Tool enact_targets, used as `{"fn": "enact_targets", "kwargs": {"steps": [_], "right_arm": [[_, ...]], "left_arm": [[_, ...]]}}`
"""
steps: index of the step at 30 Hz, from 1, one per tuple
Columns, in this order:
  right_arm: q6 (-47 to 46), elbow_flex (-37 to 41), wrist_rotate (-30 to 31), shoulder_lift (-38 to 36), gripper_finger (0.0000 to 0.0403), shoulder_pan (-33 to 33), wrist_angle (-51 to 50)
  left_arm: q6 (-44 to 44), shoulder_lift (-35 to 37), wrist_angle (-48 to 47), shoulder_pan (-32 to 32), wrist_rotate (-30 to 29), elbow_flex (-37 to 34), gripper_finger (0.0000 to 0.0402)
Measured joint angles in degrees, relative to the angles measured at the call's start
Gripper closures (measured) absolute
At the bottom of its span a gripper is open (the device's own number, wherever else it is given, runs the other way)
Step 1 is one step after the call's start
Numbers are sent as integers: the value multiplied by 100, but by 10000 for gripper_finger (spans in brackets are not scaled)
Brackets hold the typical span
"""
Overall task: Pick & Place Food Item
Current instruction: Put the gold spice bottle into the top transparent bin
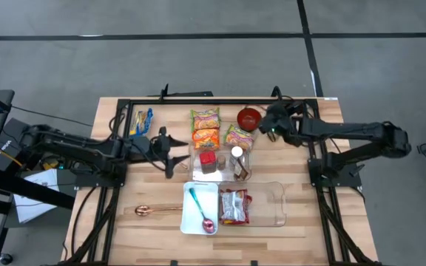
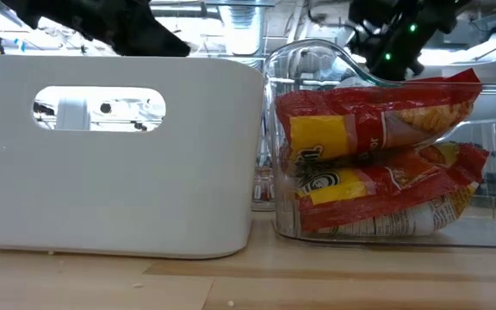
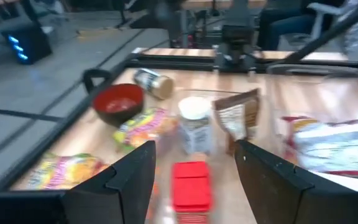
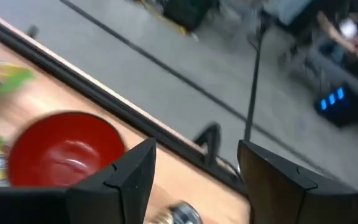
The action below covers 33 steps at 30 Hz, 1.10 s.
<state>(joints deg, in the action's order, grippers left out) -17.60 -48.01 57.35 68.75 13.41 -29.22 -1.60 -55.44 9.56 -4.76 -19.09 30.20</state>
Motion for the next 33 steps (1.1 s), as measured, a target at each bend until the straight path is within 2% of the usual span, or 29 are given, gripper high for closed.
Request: {"fn": "enact_targets", "kwargs": {"steps": [5, 11, 14, 20, 26, 33], "right_arm": [[-344, 106, -199, 0, 182, 496, -295], [-487, 387, -353, 0, 182, 909, -323], [-590, 448, -712, 0, 182, 1218, -357], [-958, 448, -907, 0, 182, 1567, -529], [-1362, 671, -1428, 2, 182, 1784, -568], [-2013, 1192, -2466, 2, 182, 2330, -254]], "left_arm": [[-58, -22, 36, -333, -144, 0, 189], [-41, -22, 41, -347, -476, 0, 189], [-41, -20, 39, -345, -502, 0, 189], [-71, -22, 43, -345, -505, 2, 189], [-191, -22, 76, -345, -505, 2, 189], [-232, -22, 195, -345, -505, 1, 189]]}}
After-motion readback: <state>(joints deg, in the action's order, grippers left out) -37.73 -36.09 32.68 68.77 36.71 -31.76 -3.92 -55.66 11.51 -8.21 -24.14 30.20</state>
